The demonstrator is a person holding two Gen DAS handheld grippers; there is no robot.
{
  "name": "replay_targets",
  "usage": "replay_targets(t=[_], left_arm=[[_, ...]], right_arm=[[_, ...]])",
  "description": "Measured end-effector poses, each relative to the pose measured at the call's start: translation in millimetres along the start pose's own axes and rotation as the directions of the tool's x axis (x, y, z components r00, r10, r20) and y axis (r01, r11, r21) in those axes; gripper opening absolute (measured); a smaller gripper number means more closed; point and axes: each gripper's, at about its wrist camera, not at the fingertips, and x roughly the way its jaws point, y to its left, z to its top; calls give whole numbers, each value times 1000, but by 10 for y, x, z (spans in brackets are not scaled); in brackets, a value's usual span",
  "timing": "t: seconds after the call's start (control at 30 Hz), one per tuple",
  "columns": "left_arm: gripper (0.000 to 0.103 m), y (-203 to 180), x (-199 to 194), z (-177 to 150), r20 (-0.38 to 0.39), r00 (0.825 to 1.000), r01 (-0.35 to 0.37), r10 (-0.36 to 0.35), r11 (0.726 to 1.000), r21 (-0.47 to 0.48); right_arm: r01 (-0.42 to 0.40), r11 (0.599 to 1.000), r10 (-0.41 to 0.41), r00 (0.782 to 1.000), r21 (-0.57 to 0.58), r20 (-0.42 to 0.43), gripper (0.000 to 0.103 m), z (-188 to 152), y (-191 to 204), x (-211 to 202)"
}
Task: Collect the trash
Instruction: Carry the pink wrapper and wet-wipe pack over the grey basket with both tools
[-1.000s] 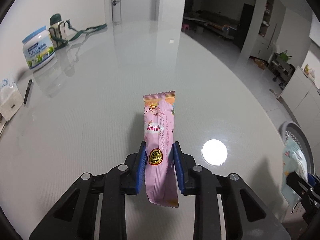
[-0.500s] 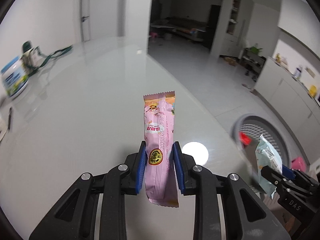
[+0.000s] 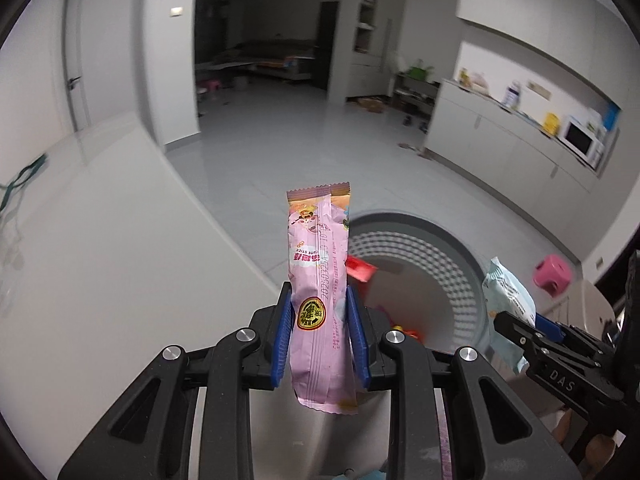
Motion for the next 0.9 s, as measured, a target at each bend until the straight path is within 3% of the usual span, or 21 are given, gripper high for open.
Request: replay_targets(t=[0.37, 0.9], left_arm=[[27, -452, 347, 0, -47, 998, 32, -29, 997, 73], [27, -511, 831, 87, -107, 994, -15, 20, 999, 46]], right_arm=[[40, 998, -39, 999, 57, -12, 47, 31, -423, 134], [-27, 999, 24, 996, -33, -83, 47, 297, -228, 673]])
